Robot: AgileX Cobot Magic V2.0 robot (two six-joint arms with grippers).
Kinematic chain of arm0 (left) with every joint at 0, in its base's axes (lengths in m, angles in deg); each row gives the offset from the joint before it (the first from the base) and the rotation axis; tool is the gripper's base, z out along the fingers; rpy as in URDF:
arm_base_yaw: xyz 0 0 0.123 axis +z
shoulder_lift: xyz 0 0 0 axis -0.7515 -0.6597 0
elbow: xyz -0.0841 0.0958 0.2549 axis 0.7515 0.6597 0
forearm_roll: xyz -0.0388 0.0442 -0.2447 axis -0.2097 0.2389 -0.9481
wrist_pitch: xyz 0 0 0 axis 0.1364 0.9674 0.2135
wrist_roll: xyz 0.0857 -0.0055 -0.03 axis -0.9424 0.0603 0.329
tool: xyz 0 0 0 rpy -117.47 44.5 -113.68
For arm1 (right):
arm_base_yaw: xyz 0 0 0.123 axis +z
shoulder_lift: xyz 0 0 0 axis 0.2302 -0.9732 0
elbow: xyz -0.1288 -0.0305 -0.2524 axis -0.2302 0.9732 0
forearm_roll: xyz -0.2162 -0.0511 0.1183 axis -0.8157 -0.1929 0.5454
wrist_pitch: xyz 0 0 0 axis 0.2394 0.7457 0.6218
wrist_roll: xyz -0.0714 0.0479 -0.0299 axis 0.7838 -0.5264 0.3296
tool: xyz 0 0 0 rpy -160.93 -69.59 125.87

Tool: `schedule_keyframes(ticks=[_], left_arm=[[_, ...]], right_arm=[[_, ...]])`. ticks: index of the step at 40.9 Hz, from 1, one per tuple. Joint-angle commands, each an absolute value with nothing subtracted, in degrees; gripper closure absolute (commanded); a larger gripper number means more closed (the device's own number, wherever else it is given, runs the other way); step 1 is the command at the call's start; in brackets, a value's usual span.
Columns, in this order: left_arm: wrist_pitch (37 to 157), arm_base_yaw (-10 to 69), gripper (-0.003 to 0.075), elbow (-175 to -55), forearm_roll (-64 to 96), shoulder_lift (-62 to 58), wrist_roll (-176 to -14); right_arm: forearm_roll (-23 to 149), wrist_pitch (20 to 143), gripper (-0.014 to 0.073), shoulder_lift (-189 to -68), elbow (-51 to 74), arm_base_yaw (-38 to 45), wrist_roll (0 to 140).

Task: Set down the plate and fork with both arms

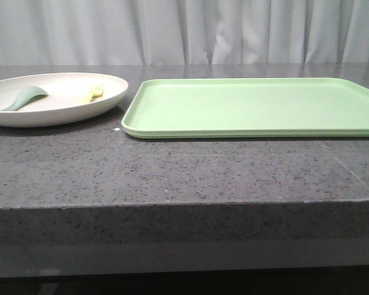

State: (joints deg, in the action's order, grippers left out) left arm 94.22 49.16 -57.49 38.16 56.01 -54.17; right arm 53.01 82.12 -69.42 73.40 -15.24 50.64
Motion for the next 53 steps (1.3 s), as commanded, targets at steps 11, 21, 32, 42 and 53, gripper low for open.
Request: schedule_keyframes(ticks=[11,21,32,42,53], left_arm=[[89.2,49.3,0.0739,-57.4,37.9,57.1,-53.7],[89.1,49.3,0.0739,-57.4,37.9,57.1,-53.7],[84.3,49.3,0.0739,-57.4,37.9,57.1,-53.7],[74.8,49.3,0.0739,-57.5,37.9,57.1,-53.7],[75.1,49.3,0.0739,-64.0,36.6,56.0,-53.7]], right_arm=[[52.7,77.0,0.071,-68.4,73.2,-15.4,51.0],[52.7,76.9,0.071,-68.4,73.2,-15.4,51.0],[54.5,75.3,0.071,-68.4,73.1,-15.4,51.0],[54.9,76.1,0.071,-68.4,68.9,-15.4,51.0],[54.9,78.9,0.0701,-69.5,57.3,-15.4,51.0]])
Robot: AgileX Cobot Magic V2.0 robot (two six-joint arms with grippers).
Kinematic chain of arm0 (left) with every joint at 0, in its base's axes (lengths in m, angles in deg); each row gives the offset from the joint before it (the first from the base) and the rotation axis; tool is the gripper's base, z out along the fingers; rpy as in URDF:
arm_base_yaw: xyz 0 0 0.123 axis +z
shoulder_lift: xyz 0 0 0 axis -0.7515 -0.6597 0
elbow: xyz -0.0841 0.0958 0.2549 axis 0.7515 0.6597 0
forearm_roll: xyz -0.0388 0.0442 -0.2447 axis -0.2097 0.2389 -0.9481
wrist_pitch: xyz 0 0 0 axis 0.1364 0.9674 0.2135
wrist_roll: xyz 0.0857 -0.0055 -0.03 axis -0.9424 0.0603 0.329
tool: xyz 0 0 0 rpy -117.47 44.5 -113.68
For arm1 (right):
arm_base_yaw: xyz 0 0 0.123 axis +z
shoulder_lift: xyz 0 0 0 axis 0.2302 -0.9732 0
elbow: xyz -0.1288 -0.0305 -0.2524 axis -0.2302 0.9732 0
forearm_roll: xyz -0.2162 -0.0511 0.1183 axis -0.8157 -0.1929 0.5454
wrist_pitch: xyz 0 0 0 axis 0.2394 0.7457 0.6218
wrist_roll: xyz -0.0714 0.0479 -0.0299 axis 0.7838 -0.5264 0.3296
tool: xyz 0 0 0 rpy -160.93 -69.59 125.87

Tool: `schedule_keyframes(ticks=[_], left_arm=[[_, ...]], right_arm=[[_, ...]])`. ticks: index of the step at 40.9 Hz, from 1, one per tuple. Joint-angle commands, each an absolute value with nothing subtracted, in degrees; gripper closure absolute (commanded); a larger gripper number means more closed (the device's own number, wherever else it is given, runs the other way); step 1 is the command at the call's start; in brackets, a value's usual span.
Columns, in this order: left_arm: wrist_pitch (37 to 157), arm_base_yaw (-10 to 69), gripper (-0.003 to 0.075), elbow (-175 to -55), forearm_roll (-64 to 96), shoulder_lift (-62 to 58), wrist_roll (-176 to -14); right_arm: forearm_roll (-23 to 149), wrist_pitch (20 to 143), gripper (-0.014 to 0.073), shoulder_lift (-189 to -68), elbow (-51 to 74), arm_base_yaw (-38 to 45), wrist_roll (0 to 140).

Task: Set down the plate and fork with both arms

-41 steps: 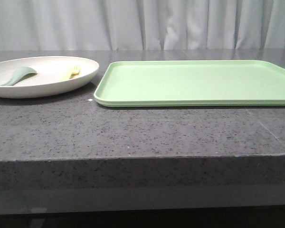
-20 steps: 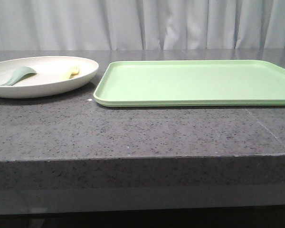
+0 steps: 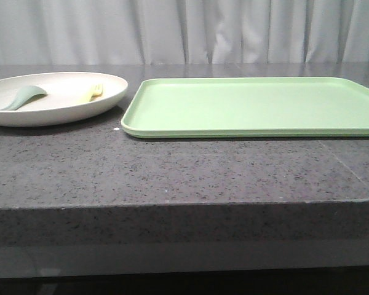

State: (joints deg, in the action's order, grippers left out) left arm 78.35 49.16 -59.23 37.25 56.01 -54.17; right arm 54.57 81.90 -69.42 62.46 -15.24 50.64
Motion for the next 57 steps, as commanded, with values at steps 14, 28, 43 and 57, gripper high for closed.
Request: schedule_keyframes(ticks=[14,28,43,57], left_arm=[[95.6,49.3,0.0739,-85.4,38.2,37.4,-53.7],[100.0,49.3,0.0739,-91.1,37.9,24.7,-53.7],[99.5,49.3,0.0405,-91.1,37.9,24.7,-53.7],[97.7,49.3,0.009,-91.1,37.5,24.7,-53.7]], right_arm=[[58.7,91.7,0.0701,-90.0,36.5,-15.4,51.0],[58.7,94.9,0.0699,-97.2,31.6,-15.4,51.0],[58.7,95.5,0.0393,-97.2,31.6,-15.4,51.0],[58.7,95.5,0.0039,-97.2,31.6,-15.4,51.0]])
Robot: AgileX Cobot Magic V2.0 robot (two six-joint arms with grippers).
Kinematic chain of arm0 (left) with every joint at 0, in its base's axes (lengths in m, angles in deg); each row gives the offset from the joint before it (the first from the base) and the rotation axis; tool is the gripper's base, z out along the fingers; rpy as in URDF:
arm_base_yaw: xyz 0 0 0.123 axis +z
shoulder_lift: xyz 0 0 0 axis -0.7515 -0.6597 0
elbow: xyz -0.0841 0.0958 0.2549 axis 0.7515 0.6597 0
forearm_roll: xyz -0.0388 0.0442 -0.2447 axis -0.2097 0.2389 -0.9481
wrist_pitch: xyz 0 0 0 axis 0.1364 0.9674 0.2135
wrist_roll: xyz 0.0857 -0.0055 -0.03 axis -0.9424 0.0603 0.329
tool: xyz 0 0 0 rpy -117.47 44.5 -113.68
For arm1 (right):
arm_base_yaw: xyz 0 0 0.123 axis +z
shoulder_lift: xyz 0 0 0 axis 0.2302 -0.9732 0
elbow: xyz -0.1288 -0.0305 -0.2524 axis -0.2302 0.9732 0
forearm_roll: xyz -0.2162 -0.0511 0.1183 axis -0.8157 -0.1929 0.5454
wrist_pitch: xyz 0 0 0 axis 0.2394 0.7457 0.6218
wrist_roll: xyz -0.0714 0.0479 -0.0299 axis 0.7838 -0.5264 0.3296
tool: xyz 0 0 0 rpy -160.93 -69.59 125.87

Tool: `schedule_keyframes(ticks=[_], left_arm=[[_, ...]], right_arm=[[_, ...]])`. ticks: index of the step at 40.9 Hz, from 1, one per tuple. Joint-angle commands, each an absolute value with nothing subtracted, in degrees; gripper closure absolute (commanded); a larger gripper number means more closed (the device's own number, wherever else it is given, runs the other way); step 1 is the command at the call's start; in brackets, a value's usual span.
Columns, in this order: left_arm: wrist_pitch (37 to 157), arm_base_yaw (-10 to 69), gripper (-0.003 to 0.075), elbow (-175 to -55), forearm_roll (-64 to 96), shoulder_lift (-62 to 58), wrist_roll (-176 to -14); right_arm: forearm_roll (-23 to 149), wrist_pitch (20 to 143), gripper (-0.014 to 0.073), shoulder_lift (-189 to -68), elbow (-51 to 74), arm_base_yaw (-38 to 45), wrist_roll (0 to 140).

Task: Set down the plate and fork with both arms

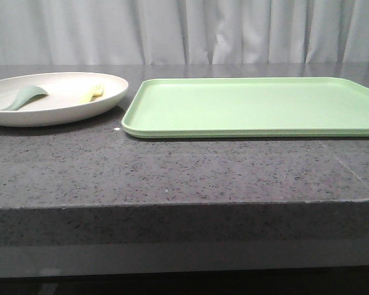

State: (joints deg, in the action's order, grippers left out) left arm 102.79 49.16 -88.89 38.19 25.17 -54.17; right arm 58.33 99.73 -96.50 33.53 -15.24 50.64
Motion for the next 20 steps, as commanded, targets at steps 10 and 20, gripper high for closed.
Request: schedule_keyframes(ticks=[10,20], left_arm=[[98.0,49.3,0.009,-92.2,37.5,22.8,-53.7],[103.2,49.3,0.009,-100.6,37.5,12.3,-53.7]], right_arm=[[58.7,95.8,0.0039,-97.2,31.6,-15.4,51.0],[58.7,95.9,0.004,-97.2,31.6,-15.4,51.0]])
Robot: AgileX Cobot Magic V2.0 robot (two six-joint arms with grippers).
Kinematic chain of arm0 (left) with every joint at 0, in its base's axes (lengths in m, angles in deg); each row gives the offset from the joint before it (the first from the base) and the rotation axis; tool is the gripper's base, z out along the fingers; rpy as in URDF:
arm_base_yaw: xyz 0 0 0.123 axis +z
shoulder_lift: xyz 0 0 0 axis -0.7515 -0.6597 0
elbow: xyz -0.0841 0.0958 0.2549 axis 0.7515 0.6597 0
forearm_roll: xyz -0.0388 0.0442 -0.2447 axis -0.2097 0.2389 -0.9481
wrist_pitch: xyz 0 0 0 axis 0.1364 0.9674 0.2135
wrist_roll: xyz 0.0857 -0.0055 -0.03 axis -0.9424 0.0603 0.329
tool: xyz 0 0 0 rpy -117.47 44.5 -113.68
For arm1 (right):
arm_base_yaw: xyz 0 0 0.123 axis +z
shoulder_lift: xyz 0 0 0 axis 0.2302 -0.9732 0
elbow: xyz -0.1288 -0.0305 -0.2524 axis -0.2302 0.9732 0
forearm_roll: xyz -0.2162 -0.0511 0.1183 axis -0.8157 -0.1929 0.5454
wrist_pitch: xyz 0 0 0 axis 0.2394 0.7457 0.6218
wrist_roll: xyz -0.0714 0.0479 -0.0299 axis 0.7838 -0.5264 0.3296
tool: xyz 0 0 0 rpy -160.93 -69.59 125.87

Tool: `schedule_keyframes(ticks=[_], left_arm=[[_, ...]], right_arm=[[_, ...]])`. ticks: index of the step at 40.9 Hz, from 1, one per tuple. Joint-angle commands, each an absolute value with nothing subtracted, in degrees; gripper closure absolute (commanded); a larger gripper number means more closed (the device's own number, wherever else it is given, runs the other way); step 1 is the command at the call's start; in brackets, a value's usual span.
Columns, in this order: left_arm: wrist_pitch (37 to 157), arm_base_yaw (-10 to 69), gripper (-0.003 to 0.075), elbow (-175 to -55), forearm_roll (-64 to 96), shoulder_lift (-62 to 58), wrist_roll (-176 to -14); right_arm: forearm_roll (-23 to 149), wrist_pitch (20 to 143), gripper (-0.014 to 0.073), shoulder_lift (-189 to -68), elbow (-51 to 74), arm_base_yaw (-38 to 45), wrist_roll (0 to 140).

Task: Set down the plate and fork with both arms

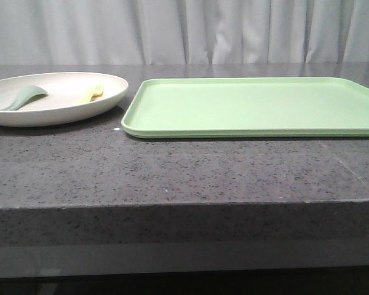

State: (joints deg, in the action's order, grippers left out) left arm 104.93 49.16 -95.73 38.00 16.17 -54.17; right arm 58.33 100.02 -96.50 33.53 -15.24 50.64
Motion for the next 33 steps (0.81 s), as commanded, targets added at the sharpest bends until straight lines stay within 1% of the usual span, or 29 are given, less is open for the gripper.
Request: schedule_keyframes(ticks=[1,16,25,33], left_arm=[[104.0,49.3,0.009,-101.4,37.5,11.3,-53.7],[111.1,49.3,0.009,-114.8,37.5,-7.6,-53.7],[119.1,49.3,0.009,-128.2,37.8,-21.3,-57.1],[122.1,49.3,0.009,-139.1,37.8,-32.8,-58.2]], right_arm=[[58.7,95.9,0.004,-97.2,31.6,-15.4,51.0],[58.7,96.3,0.004,-97.2,31.6,-15.4,51.0],[58.7,97.1,0.004,-97.2,31.6,-15.4,51.0],[58.7,97.1,0.004,-97.2,31.6,-15.4,51.0]])
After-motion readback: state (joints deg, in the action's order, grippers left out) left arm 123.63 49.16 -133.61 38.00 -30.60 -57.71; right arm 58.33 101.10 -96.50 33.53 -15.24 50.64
